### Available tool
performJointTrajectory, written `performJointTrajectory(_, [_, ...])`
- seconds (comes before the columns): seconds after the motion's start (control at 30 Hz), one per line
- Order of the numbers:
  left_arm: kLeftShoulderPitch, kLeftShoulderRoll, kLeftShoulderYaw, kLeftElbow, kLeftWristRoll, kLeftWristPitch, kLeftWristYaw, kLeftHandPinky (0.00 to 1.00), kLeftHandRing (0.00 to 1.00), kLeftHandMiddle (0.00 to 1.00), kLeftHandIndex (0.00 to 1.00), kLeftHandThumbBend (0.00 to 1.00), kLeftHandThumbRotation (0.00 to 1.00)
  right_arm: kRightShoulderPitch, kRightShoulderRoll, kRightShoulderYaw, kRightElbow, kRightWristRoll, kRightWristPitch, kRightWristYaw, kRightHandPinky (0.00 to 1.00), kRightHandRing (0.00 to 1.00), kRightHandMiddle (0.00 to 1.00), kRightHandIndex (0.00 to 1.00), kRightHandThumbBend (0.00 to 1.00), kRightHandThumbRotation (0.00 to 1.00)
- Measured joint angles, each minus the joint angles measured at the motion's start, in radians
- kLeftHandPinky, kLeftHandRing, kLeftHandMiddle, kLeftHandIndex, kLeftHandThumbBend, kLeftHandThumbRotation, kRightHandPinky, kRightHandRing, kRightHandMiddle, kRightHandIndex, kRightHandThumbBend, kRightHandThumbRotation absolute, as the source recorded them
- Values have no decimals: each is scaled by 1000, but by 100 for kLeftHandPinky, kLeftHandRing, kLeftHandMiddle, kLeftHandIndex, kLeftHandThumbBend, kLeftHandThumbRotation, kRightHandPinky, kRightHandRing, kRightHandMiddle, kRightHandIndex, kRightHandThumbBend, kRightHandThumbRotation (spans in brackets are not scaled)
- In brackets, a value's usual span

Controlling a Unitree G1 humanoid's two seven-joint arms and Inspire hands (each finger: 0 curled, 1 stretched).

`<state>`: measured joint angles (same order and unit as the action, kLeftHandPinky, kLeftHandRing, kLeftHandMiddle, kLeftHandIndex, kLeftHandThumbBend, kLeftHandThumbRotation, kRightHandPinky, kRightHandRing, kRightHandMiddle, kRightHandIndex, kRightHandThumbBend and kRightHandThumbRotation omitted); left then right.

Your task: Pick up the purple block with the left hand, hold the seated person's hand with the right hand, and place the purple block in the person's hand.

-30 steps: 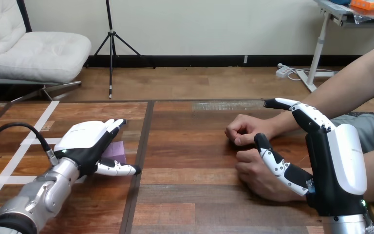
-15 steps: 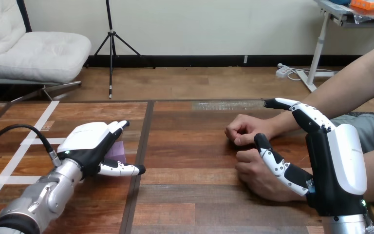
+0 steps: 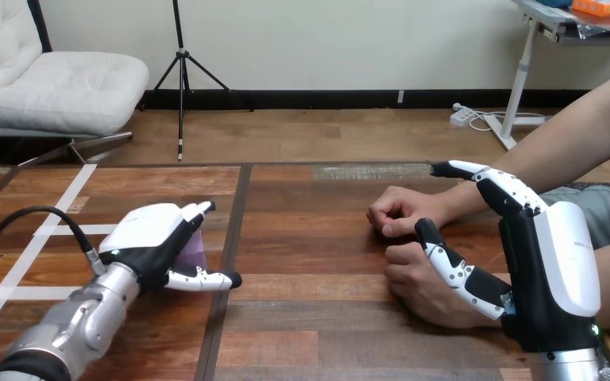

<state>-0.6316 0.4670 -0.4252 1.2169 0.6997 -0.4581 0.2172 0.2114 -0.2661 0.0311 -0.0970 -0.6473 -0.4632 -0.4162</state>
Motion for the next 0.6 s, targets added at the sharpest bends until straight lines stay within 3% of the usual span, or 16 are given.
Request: performJointTrajectory(0.6, [-4, -22, -18, 8, 19, 26, 1, 88, 93, 95, 95, 79, 58, 0, -14, 0, 0, -2, 0, 1, 77, 77, 75, 71, 38, 34])
